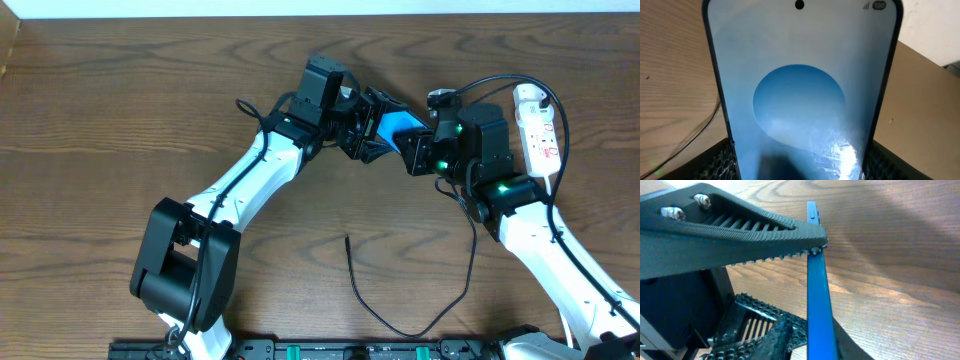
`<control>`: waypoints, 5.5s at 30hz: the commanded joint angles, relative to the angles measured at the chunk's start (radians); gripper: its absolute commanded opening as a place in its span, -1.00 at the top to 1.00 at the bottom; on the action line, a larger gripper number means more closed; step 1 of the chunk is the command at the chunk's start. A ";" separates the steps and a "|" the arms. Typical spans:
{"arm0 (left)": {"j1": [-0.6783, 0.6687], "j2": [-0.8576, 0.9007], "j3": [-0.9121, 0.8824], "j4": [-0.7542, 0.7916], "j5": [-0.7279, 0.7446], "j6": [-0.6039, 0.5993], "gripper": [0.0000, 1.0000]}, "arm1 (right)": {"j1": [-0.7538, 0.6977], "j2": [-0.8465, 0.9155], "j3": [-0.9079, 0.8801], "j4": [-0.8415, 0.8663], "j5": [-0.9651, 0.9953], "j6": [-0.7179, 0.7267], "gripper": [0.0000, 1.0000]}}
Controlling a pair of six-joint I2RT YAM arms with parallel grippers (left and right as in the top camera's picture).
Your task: Plug charger to phone and switch on socket
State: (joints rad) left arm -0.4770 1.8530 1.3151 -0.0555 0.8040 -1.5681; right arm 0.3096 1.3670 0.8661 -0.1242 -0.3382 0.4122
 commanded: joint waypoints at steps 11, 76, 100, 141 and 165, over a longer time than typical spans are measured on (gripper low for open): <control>0.000 -0.034 0.021 0.009 0.021 -0.001 0.27 | -0.008 0.003 0.010 0.013 -0.019 -0.002 0.98; 0.106 -0.226 0.020 0.053 -0.268 0.101 -0.58 | -0.124 -0.007 0.010 0.584 -0.476 1.539 0.98; 0.071 -0.226 0.020 0.064 -0.275 0.089 0.06 | -0.096 -0.007 0.010 0.576 -0.428 1.528 0.98; 0.324 -0.226 0.020 0.064 -0.026 0.097 0.86 | -0.208 -0.007 0.010 0.606 -0.678 1.117 -0.98; 0.730 -0.224 0.016 0.061 0.769 0.791 0.85 | -0.137 -0.007 0.220 0.095 -0.491 0.600 -0.98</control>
State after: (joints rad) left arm 0.2474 1.6382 1.3190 0.0017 1.5227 -0.8104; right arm 0.1329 1.3678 0.9798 0.1093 -0.9344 1.1763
